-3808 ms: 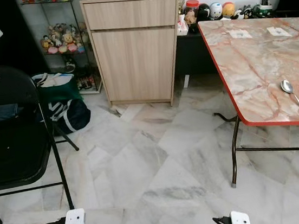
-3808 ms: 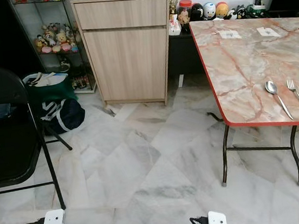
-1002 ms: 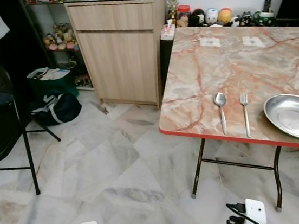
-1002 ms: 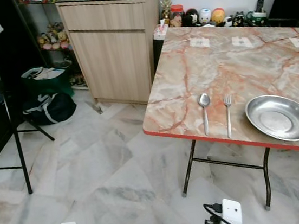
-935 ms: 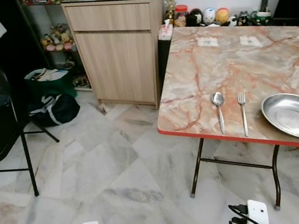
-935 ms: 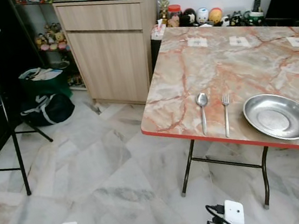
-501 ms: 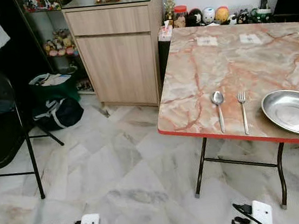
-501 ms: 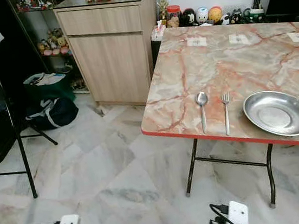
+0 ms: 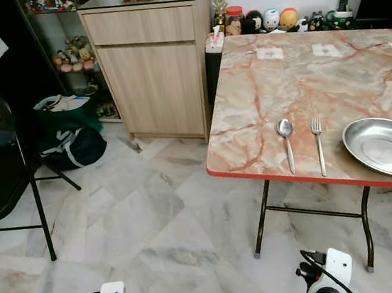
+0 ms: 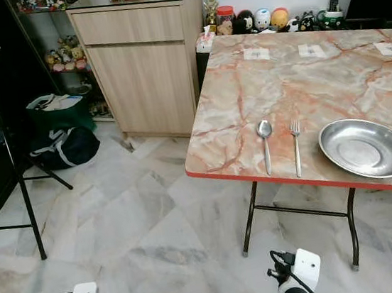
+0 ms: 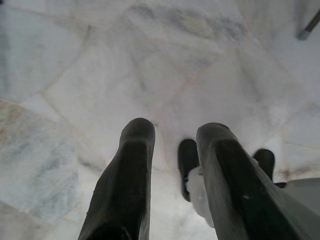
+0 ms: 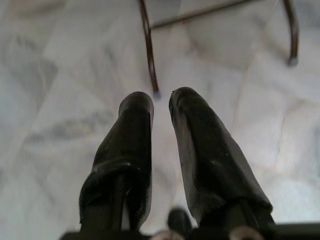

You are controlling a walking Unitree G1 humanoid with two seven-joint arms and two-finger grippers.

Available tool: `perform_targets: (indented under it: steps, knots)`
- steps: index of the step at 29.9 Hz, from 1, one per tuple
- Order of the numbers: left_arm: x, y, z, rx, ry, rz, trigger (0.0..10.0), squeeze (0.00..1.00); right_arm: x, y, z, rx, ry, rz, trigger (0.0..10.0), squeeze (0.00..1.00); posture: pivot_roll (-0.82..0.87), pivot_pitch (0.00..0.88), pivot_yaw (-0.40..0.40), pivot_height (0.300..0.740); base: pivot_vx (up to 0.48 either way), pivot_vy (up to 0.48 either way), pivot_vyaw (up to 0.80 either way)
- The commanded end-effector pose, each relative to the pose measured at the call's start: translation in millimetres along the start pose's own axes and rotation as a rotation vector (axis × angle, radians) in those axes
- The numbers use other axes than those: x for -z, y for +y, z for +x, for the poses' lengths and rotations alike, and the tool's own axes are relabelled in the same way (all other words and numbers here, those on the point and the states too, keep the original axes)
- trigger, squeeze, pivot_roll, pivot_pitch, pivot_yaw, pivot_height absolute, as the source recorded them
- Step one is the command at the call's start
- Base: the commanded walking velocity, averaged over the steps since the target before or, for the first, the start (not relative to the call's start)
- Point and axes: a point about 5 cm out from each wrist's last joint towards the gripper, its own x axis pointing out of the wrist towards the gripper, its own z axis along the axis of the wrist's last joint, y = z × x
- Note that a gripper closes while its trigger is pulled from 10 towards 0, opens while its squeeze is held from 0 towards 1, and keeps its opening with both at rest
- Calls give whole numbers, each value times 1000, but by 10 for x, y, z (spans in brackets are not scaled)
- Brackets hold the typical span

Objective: Setting the table

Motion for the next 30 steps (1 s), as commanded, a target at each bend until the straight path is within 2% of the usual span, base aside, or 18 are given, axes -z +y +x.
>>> perform_targets:
  steps: [1, 3, 6, 10, 14, 17, 18, 24, 30]
  knots:
    - [38, 57, -15, -11, 17, -11, 10000, 0, -122, -17, 13, 22, -88, 29, 10000, 0, 113, 0, -55, 740, 0, 0, 0]
    - [99, 104, -37, -21, 32, -7, 10000, 0, -215, -3, 4, 19, -172, 29, 10000, 0, 103, 0, -57, 740, 0, 0, 0]
    - [192, 185, -76, -39, 46, -20, 10000, 0, -282, 1, -98, 16, -305, -5, 10000, 0, 106, 10, -58, 740, 0, 0, 0]
    - [252, 237, -106, -44, 52, -26, 10000, 0, -194, 70, -226, -15, -347, -51, 10000, 0, 105, 17, -60, 740, 0, 0, 0]
    - [268, 164, -92, -39, 55, -26, 10000, 0, -253, 143, -303, -39, -411, -92, 10000, 0, 101, 23, -65, 740, 0, 0, 0]
    - [263, 65, -69, -31, 55, -27, 10000, 0, -349, 178, -398, -58, -481, -160, 10000, 0, 93, 25, -68, 740, 0, 0, 0]
    - [269, 27, -63, -28, 56, -30, 10000, 0, -443, 180, -453, -58, -528, -187, 10000, 0, 90, 25, -68, 740, 0, 0, 0]
    - [254, -74, -43, -14, 44, -47, 10000, 0, -824, 251, -425, -46, -640, -153, 10000, 0, 84, 10, -68, 740, 0, 0, 0]
    - [252, -82, -42, -15, 42, -27, 10000, 0, -940, 324, -379, -43, -654, -93, 10000, 0, 99, 0, -69, 740, 0, 0, 0]
